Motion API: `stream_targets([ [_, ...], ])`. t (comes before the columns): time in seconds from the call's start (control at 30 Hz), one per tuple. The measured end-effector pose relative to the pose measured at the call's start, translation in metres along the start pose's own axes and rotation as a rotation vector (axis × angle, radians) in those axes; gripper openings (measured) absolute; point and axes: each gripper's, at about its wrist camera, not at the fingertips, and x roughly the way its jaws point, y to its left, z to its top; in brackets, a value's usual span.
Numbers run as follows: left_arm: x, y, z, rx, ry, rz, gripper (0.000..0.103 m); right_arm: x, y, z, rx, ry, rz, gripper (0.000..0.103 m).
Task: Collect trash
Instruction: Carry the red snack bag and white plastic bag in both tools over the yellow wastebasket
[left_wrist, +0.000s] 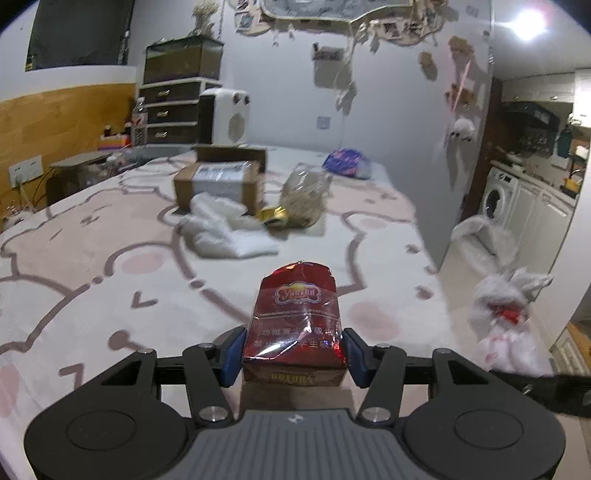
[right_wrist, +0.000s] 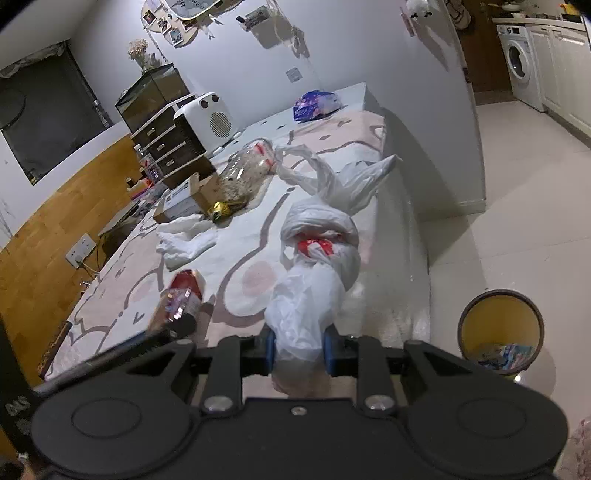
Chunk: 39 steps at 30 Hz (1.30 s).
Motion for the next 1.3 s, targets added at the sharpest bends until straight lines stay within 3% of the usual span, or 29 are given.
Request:
stream_targets([
  [0.33, -0.007, -0.07, -0.005, 0.045, -0.001, -0.122, 0.055, -0.028, -0.054, 0.005, -0.04, -0.028, -0.096, 0.026],
  [0.8, 0.009, -0.173, -0.052, 0.163, 0.108, -0.253, 0.055, -0.067, -0.154, -0.011, -0.036, -0.014, -0.272, 0.026],
  [1.03, 0.039, -0.209, -0.076, 0.195, 0.176, -0.289, 0.055, -0.064, -0.195, -0.024, -0.017, 0.02, -0.342, 0.026],
  [1.3, 0.105, -0.239, -0.112, 0.203, 0.294, -0.286, 0.055, -0.032, -0.246, -0.043, 0.022, 0.099, -0.395, 0.026],
])
